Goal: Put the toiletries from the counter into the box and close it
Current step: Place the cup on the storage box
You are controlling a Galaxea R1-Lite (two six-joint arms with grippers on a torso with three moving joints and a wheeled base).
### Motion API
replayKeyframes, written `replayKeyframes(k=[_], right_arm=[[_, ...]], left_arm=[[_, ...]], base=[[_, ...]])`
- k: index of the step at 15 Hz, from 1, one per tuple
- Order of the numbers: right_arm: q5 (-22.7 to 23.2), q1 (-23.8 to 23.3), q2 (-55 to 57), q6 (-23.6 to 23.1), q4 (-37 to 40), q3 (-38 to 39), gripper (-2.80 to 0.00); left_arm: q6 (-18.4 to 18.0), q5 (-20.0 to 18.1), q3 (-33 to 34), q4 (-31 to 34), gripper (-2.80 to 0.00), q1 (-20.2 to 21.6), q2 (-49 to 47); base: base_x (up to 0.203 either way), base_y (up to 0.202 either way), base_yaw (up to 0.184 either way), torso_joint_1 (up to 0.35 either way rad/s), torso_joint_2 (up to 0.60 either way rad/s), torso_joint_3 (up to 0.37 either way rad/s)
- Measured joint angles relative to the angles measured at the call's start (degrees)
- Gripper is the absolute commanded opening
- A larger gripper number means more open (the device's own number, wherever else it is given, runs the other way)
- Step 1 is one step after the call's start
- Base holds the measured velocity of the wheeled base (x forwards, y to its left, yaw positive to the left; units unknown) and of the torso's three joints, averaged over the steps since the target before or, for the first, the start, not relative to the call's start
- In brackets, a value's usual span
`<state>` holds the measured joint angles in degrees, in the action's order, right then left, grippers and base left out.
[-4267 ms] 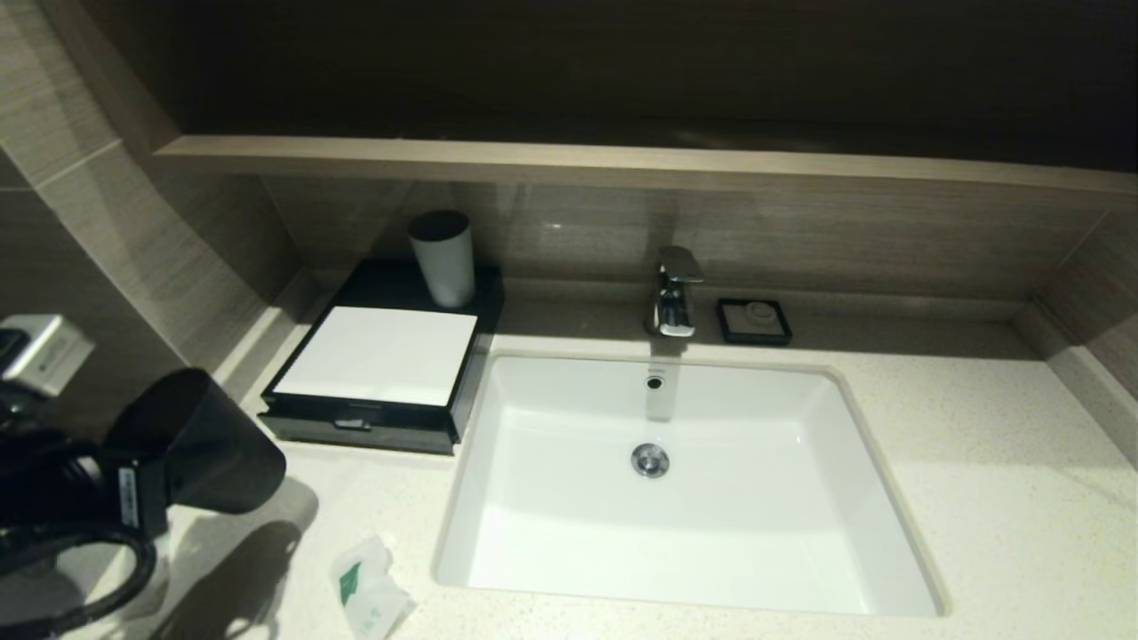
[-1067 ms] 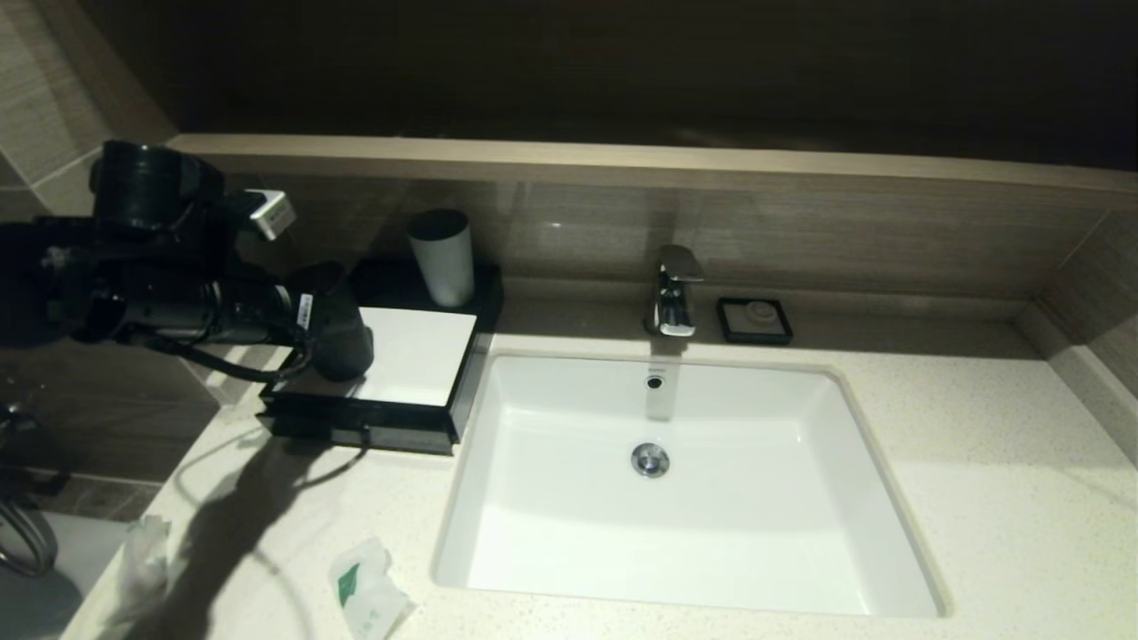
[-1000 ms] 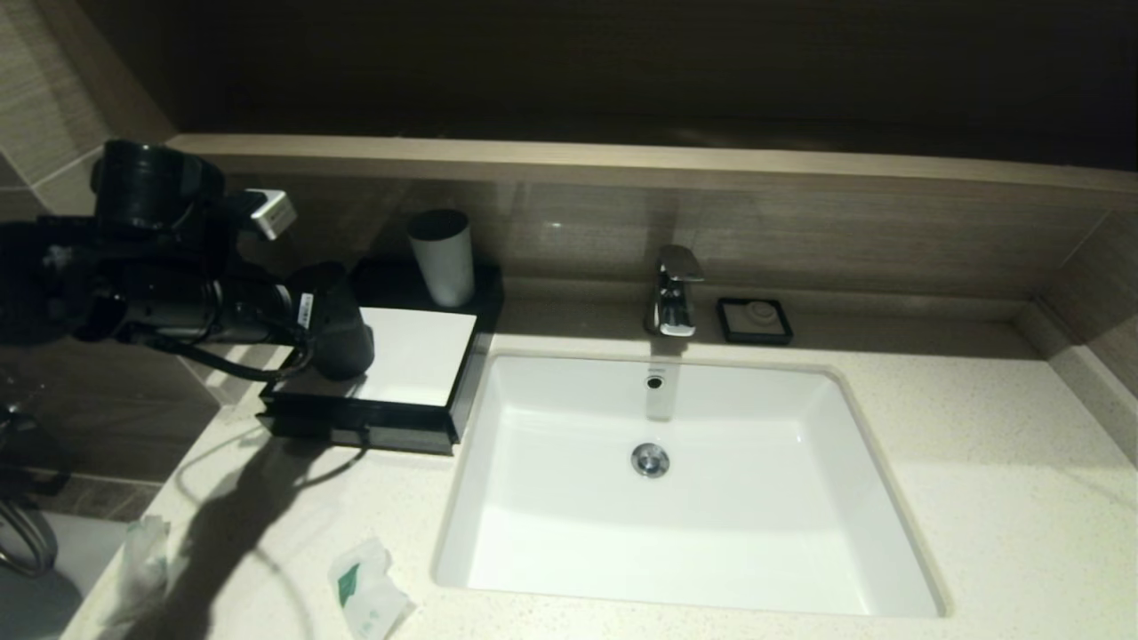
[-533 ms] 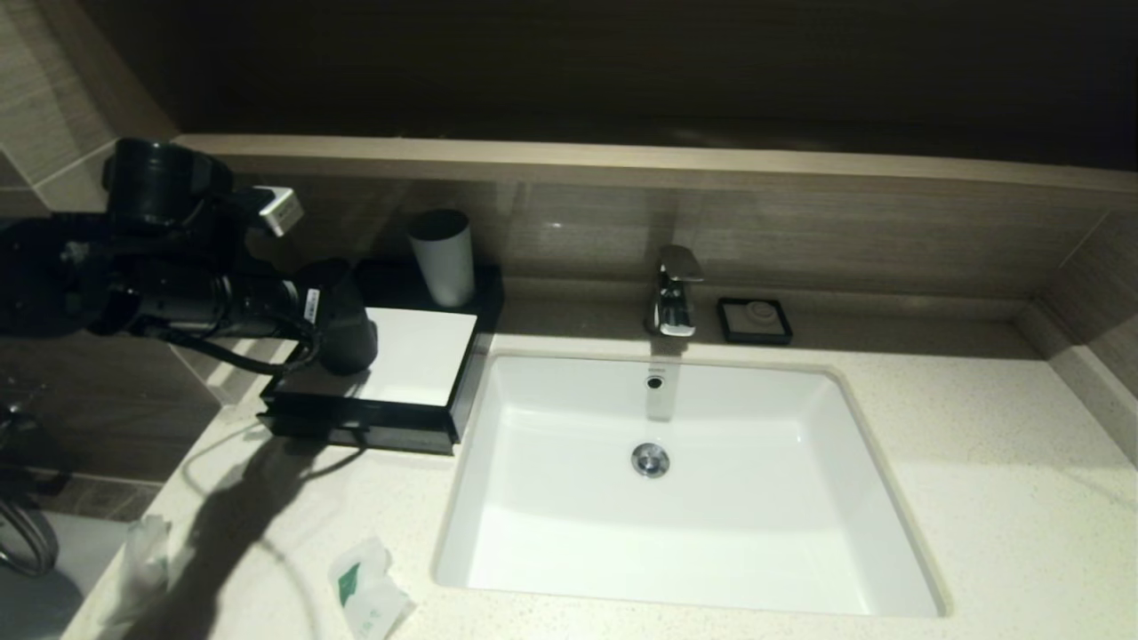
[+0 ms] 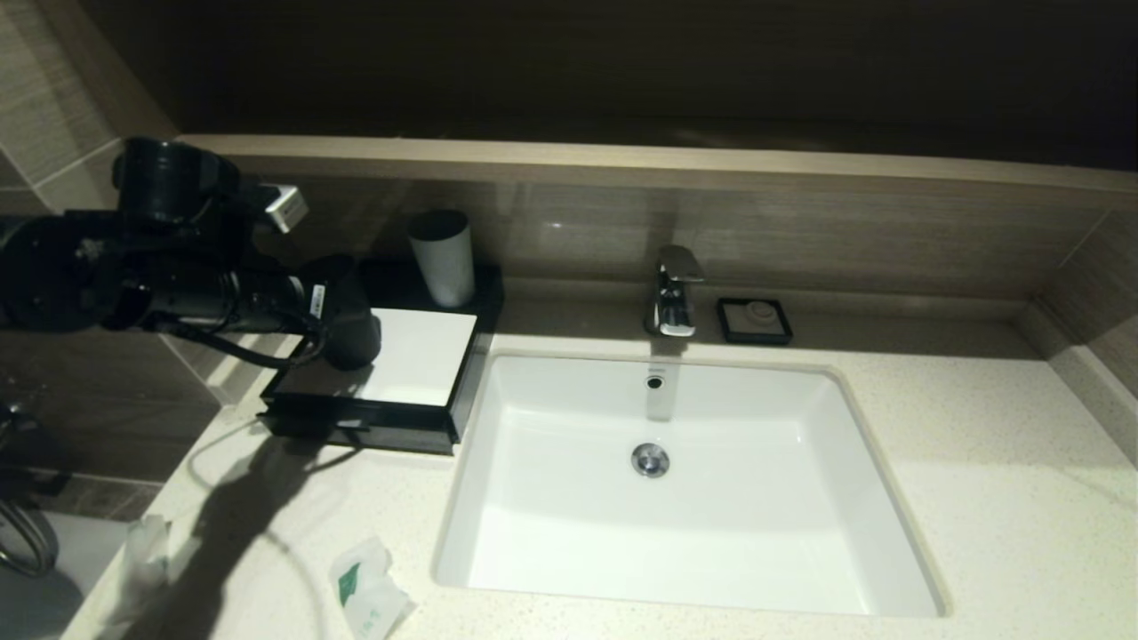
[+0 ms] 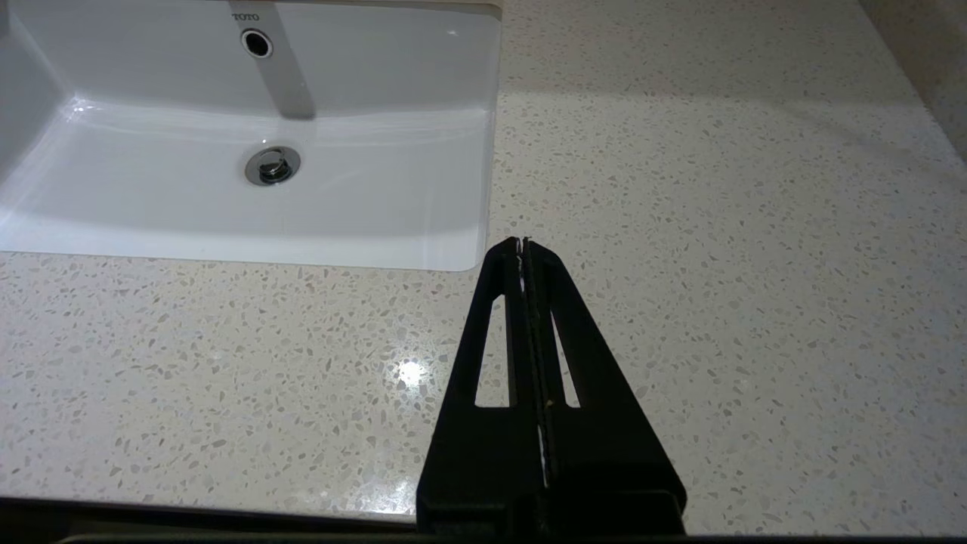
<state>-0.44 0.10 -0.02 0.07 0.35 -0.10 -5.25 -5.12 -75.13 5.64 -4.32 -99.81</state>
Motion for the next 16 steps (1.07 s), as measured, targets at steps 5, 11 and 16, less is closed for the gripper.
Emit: replayKeyframes(k=[5, 11, 16], right_arm=[[0.0, -0.02, 0.0, 0.0, 0.0, 0.0, -2.8], [-0.02, -0.02, 0.0, 0.0, 0.0, 0.0, -2.8], [0.0, -0.02, 0.0, 0.04, -0.02, 0.0, -2.8]], left_arm=[[-0.87, 0.06, 0.11, 0.15, 0.0, 0.02, 0.03], [-0.92, -0.05, 1.2, 0.09, 0.0, 0.02, 1.72], [-0.53, -0.28, 6.11, -1.18, 0.0, 0.0, 8.34]], base=[[0.0, 0.0, 0.0, 0.0, 0.0, 0.0], [0.0, 0.0, 0.0, 0.0, 0.0, 0.0], [0.0, 0.0, 0.0, 0.0, 0.0, 0.0]])
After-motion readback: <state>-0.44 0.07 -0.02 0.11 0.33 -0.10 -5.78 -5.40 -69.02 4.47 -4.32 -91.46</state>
